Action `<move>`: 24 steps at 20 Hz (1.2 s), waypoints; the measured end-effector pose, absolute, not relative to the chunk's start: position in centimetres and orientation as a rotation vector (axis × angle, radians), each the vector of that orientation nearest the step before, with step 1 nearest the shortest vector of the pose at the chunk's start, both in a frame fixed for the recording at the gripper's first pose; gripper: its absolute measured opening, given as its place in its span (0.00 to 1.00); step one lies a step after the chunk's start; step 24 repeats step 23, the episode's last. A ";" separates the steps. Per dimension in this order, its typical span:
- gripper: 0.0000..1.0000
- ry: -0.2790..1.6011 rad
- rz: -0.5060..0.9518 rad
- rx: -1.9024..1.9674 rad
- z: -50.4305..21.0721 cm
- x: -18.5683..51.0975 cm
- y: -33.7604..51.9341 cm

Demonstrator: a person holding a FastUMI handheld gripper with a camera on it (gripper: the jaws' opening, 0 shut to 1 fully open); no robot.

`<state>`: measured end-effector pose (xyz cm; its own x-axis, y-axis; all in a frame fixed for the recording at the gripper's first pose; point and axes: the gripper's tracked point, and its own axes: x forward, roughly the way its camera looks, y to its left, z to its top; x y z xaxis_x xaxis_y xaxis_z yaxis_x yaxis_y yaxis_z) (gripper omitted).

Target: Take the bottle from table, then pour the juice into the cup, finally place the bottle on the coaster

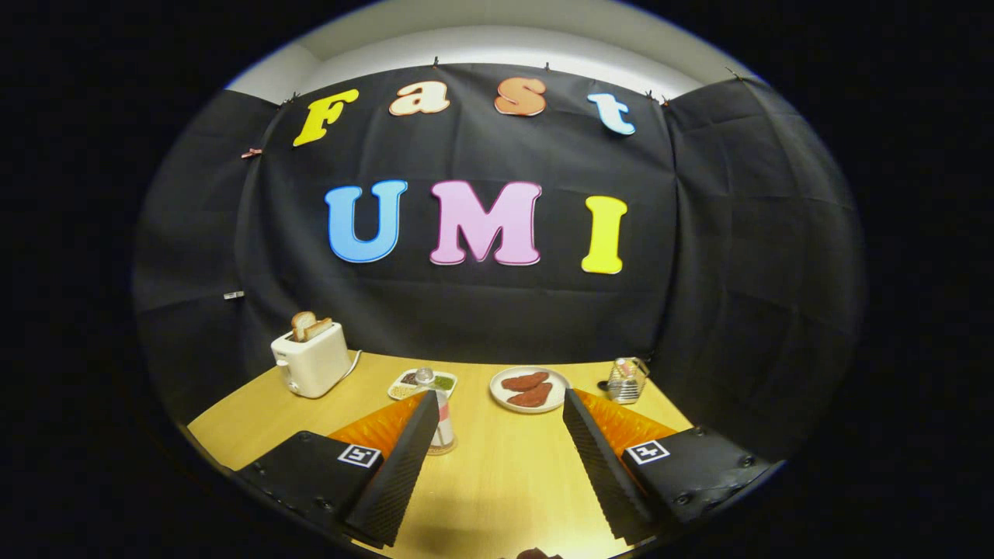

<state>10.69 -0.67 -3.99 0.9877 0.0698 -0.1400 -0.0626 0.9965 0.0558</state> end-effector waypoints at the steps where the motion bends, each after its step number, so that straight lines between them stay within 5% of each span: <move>1: 0.98 0.157 0.049 0.072 -3.7 9.7 -1.3; 5: 0.98 0.227 -0.095 0.108 -3.1 6.9 -5.0; 24: 0.98 0.098 -0.023 0.112 4.5 9.1 -3.8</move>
